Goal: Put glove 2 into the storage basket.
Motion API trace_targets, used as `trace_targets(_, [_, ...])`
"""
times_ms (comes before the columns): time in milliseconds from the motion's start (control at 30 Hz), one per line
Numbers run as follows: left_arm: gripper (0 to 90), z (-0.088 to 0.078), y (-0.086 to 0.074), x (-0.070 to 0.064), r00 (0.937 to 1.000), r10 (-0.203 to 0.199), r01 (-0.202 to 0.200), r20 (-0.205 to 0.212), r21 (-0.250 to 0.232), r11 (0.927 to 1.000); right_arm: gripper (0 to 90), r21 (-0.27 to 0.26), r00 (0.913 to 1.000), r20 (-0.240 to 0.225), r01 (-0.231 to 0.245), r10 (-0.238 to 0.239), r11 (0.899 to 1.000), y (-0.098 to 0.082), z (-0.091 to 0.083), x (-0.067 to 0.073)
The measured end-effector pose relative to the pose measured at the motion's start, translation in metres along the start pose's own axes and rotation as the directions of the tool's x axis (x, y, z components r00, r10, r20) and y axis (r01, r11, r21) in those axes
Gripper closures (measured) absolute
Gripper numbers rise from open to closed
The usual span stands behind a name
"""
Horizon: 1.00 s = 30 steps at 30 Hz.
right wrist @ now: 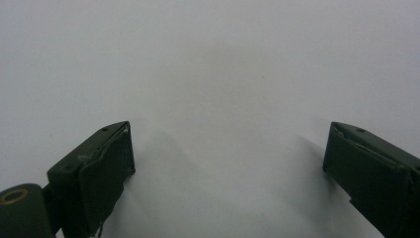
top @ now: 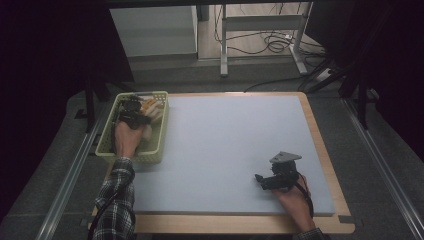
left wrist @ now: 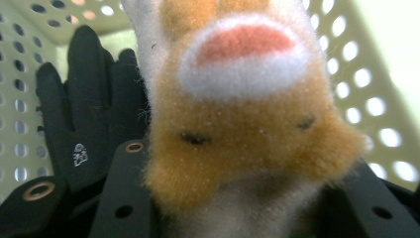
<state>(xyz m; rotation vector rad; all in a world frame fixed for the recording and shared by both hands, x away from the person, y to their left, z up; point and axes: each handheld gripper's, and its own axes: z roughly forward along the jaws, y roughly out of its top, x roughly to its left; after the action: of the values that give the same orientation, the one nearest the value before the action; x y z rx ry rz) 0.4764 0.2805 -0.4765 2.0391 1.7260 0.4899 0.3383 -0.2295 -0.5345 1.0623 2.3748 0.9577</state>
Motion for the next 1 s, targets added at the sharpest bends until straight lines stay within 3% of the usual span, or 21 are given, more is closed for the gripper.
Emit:
trace_targets(333, [49.1, 0.025, 0.003, -0.014, 0.9985, 0.038, -0.041, 0.04, 0.078, 0.9961, 5.2, 0.0, 1.0, 0.0, -0.001, 0.001, 1.0, 0.0, 0.0, 0.0])
trace_targets(367, [42.4, 0.032, 0.004, -0.014, 0.9979, 0.028, -0.034, 0.059, 0.111, 0.9933, 5.2, 0.0, 1.0, 0.0, 0.0, 0.0, 1.0, 0.0, 0.0, 0.0])
trace_targets(433, [31.0, 0.034, 0.004, -0.012, 0.9983, 0.007, -0.014, 0.058, 0.128, 0.9917, 5.2, 0.0, 1.0, 0.0, 0.0, 0.0, 1.0, 0.0, 0.0, 0.0])
trace_targets(500, [18.8, 0.032, 0.003, -0.007, 0.9982, -0.011, 0.004, 0.059, 0.12, 0.9927, 5.2, 0.0, 1.0, 0.0, 0.0, 0.0, 1.0, 0.0, 0.0, 0.0])
trace_targets(600, [10.7, 0.022, 0.003, -0.001, 0.9967, -0.028, 0.021, 0.076, 0.088, 0.9959, 5.2, 0.0, 1.0, 0.0, 0.0, 0.0, 1.0, 0.0, 0.0, 0.0])
trace_targets(833, [13.4, -0.013, 0.005, 0.01, 0.9919, -0.008, 0.011, 0.127, -0.023, 0.9997, 5.2, 0.0, 1.0, 0.001, 0.0, 0.0, 1.0, 0.0, 0.0, 0.0])
trace_targets(933, [22.3, -0.02, 0.003, 0.014, 0.9895, -0.029, 0.035, 0.142, -0.046, 0.9983, 5.2, 0.0, 1.0, 0.001, 0.0, 0.0, 1.0, 0.0, 0.0, 0.0])
trace_targets(1000, [32.5, -0.017, 0.0, 0.015, 0.9895, -0.009, 0.013, 0.144, -0.028, 0.9995, 5.2, 0.0, 1.0, 0.0, 0.0, 0.0, 1.0, 0.0, 0.0, 0.0])
